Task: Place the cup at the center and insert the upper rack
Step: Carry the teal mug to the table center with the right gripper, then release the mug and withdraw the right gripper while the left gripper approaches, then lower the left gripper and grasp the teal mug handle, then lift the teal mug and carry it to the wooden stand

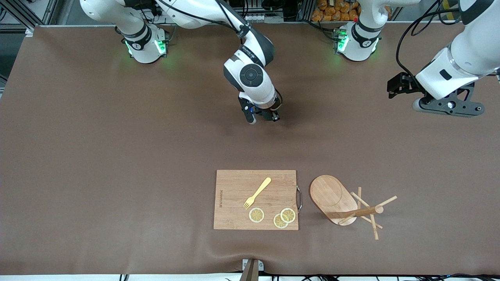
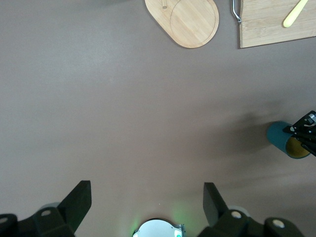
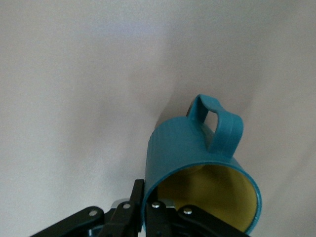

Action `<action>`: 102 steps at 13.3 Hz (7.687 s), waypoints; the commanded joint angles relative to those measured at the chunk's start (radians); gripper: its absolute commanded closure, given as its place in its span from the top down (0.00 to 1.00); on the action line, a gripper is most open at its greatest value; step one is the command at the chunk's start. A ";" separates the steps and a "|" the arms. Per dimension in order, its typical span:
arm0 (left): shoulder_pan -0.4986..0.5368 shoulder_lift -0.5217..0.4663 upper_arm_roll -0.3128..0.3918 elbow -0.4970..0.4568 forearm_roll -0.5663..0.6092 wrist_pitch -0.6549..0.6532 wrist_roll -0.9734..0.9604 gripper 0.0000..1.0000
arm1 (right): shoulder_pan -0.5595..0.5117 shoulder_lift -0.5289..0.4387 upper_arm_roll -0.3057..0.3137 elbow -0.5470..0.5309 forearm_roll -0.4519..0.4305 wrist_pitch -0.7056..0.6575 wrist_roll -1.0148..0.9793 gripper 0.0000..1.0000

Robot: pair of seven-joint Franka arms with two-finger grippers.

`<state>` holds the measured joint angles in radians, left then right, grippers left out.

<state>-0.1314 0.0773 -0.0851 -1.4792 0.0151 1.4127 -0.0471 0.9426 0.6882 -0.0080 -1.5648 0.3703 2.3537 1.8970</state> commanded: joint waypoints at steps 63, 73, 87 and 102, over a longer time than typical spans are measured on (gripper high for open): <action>-0.790 0.645 -0.372 -0.191 1.072 0.471 -2.175 1.00 | -0.953 -0.664 -0.017 -0.161 -0.396 -0.700 -2.081 1.00; -0.858 0.748 -0.342 -0.245 1.328 0.282 -2.323 1.00 | -0.950 -0.618 -0.015 0.028 -0.407 -0.775 -2.081 1.00; -0.867 0.861 -0.277 -0.191 1.557 0.282 -2.403 1.00 | -0.970 -0.625 -0.015 0.039 -0.399 -0.668 -2.184 1.00; -0.855 0.843 -0.255 -0.164 1.544 0.284 -2.467 0.00 | -0.970 -0.654 -0.020 0.037 -0.392 -0.729 -2.118 1.00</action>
<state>-0.9847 0.9348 -0.3442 -1.6494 1.5748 1.7077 -2.5154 -0.0101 0.0454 -0.0371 -1.5307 -0.0165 1.6376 -0.2269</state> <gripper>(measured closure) 0.943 0.000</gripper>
